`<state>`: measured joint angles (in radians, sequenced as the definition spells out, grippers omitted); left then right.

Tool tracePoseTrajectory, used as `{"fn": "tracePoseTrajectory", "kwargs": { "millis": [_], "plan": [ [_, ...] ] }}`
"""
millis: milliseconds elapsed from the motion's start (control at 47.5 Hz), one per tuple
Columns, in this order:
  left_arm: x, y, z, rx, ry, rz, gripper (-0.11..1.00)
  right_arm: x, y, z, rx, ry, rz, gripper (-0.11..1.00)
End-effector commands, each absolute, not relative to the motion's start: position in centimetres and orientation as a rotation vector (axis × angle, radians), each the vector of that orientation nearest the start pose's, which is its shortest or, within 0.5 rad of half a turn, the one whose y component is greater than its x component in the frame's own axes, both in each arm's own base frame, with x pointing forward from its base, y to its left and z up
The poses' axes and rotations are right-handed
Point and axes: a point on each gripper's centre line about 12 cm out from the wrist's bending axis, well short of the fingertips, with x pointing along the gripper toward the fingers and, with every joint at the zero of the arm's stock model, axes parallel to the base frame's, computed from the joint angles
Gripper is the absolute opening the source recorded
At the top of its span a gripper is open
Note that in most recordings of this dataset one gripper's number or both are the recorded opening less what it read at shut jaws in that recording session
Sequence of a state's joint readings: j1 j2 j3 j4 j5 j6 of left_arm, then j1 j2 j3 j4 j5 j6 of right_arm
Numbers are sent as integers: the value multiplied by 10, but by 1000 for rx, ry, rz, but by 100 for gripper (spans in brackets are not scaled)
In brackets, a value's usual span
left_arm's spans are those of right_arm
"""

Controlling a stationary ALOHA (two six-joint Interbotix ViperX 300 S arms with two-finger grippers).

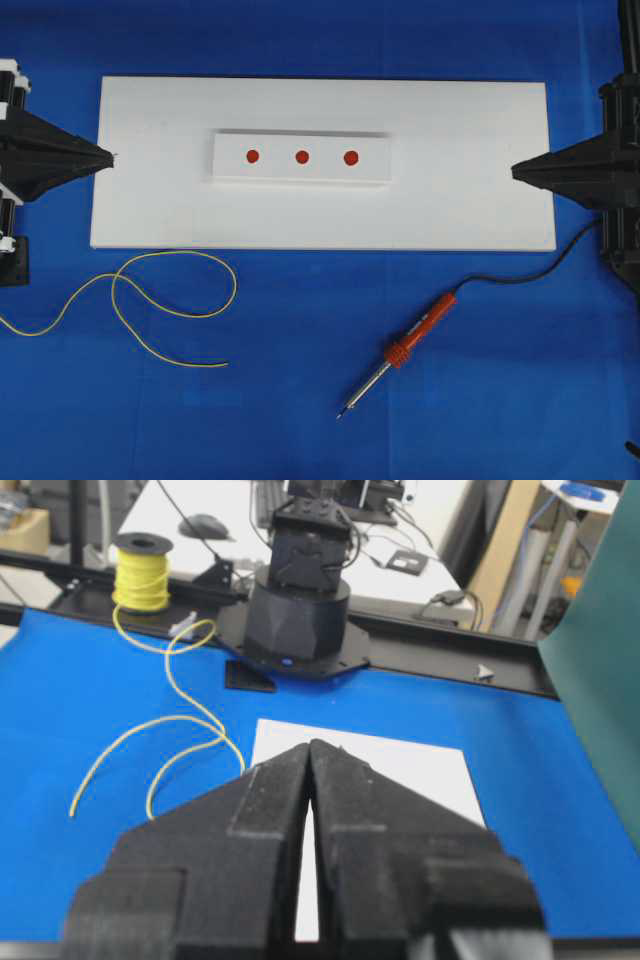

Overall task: Touch the tip of the soldering iron to the tip of the solder at the mark.
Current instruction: 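Lower left gripper onto yellow solder wire and right gripper onto red soldering iron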

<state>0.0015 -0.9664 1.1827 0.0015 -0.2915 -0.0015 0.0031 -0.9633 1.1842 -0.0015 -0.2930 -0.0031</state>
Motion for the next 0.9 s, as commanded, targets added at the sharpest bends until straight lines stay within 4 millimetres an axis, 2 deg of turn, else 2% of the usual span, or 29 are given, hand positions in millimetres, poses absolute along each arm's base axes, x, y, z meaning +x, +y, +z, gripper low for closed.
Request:
{"fn": "tracePoseTrajectory", "kwargs": {
  "millis": [0,105,400,526,631,673,736,778,883],
  "plan": [
    [200,-5,298,-22,-67,-25,-1,201,2,298,-12,-84,10,0],
    [201,-7,294,-27,-38,-36,-1,206,6,293,-13,-22,28,-6],
    [212,-29,268,-18,69,-135,-1,219,27,271,0,85,123,-5],
    [216,-41,251,-13,128,-187,0,224,36,260,1,125,160,1],
    [219,-46,242,-11,160,-205,1,231,45,249,-3,159,192,19],
    [220,-47,236,-12,182,-209,6,234,48,243,-3,182,200,31],
    [221,-50,227,-19,216,-216,20,239,52,232,-5,221,212,50],
    [221,-53,218,-21,245,-226,33,243,55,225,-4,244,218,65],
    [221,-60,199,-19,293,-253,65,250,61,206,1,297,235,90]
  ]
}}
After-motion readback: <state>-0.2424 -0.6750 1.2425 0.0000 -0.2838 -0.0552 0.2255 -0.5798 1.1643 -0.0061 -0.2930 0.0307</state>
